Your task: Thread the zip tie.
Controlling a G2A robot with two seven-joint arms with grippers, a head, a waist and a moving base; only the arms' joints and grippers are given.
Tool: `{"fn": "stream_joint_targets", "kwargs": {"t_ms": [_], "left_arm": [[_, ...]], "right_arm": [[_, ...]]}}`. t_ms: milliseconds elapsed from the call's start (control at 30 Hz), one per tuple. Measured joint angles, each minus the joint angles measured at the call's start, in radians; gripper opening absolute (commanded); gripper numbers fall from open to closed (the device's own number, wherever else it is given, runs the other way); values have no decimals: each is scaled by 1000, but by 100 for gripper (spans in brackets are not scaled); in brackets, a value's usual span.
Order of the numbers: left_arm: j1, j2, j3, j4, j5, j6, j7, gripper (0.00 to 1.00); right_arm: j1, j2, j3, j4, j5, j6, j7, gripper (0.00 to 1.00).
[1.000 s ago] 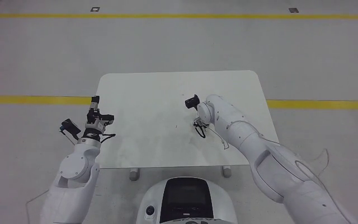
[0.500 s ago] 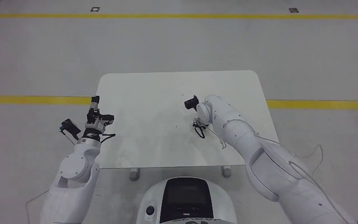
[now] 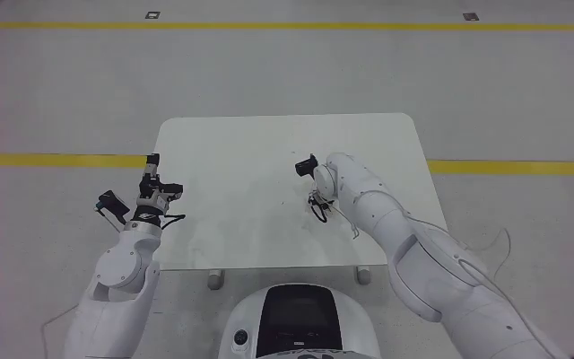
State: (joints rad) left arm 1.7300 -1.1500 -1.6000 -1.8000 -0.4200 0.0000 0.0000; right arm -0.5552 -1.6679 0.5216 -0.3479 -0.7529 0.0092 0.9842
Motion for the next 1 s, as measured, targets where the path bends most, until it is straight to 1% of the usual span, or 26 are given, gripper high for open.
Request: {"fn": "stream_joint_targets", "kwargs": {"t_ms": [267, 500, 633, 800, 1000], "left_arm": [[0, 0, 0, 0, 0, 0, 0, 100], [0, 0, 0, 0, 0, 0, 0, 100], [0, 0, 0, 0, 0, 0, 0, 100], [0, 0, 0, 0, 0, 0, 0, 100], [0, 0, 0, 0, 0, 0, 0, 100]], "right_arm": [[13, -9, 9, 17, -6, -4, -4, 0], [21, -3, 26, 16, -3, -28, 6, 0], [23, 6, 38, 3, -4, -41, 14, 0], [20, 20, 54, -18, -10, -44, 21, 0], [7, 45, 81, -69, -11, -45, 30, 0]]}}
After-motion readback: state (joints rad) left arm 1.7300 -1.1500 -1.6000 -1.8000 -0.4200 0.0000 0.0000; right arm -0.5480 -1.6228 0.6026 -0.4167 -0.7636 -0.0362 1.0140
